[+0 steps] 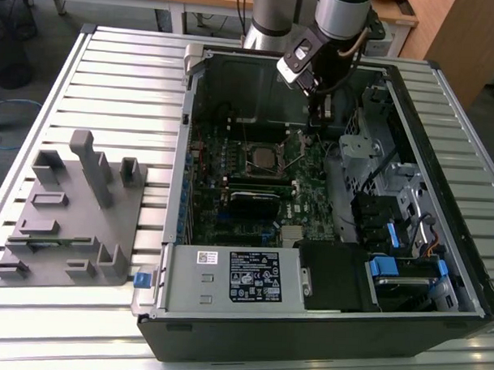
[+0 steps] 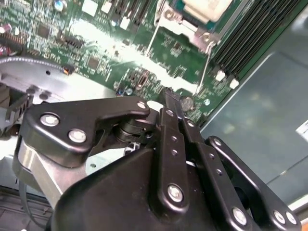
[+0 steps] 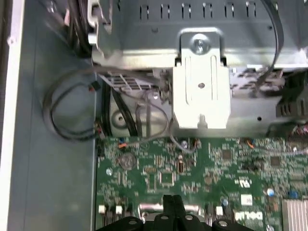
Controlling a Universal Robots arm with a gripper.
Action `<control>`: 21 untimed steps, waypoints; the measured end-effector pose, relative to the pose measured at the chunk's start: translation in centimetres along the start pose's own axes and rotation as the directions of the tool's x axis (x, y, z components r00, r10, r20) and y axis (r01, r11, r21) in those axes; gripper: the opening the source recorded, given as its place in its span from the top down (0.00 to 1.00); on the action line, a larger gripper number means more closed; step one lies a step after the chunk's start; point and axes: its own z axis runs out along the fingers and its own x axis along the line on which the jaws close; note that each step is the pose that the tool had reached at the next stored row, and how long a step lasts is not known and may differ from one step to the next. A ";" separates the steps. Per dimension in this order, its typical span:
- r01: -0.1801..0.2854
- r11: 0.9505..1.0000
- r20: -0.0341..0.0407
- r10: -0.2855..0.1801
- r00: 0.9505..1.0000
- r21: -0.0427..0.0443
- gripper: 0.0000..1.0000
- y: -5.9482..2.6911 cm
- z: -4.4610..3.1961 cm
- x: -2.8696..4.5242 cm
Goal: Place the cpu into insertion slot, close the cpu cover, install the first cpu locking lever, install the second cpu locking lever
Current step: 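Close the cpu cover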
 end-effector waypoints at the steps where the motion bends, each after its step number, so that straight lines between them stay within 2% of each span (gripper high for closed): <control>1: 0.000 1.000 0.000 0.000 1.000 0.000 0.90 0.21 0.01 0.01; 3: 0.000 1.000 0.000 0.000 1.000 0.000 0.90 0.55 0.05 0.02; 13: 0.000 1.000 0.000 0.000 1.000 0.001 0.90 0.94 0.10 0.02; 17: 0.000 1.000 0.000 0.000 1.000 0.001 0.90 1.00 0.43 0.02; 21: 0.000 1.000 0.000 0.000 1.000 0.001 0.90 0.99 1.09 0.01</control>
